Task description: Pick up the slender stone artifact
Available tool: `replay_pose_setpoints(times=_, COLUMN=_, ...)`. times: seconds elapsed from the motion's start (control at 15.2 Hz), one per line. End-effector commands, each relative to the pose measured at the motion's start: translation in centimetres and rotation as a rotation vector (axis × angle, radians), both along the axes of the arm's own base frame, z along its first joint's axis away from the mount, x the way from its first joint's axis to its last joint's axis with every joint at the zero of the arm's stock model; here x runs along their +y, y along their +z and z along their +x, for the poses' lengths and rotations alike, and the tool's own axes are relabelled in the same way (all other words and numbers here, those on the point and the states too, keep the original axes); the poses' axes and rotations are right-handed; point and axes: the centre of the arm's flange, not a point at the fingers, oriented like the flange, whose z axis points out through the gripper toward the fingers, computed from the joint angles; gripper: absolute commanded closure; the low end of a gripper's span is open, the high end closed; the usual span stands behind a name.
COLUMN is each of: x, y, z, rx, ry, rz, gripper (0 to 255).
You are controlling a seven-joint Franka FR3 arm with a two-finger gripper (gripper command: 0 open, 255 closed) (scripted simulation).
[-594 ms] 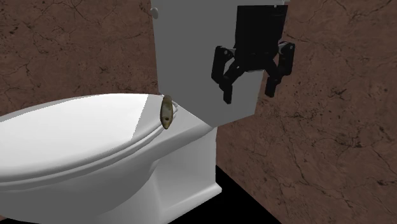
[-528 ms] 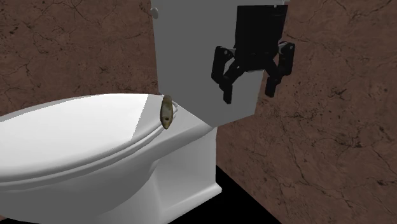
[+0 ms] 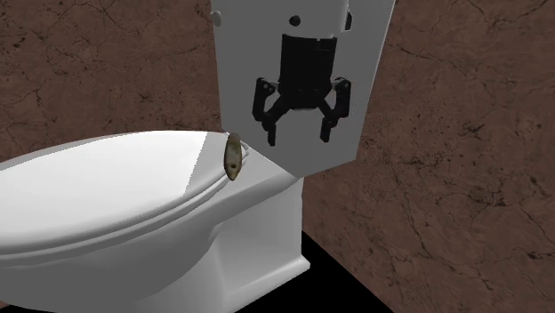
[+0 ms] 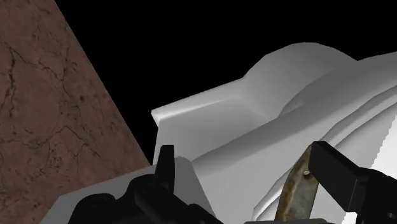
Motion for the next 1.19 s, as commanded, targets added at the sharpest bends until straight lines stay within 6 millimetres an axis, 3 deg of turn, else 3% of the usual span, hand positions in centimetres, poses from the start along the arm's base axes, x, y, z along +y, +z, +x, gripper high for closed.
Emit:
replay_pose_setpoints(times=0.0, x=1.2, y=-0.5, z=2.2, rx=-0.008, ry=-0.009, rz=0.021, gripper=0)
replay_pose_setpoints(times=0.73, x=6.3, y=-3.5, z=14.2, rx=-0.045, ry=-0.055, rz=0.127, gripper=0)
replay_pose_setpoints(times=1.12, x=6.4, y=-6.2, z=14.4, rx=-0.046, ry=-0.056, rz=0.129, gripper=0)
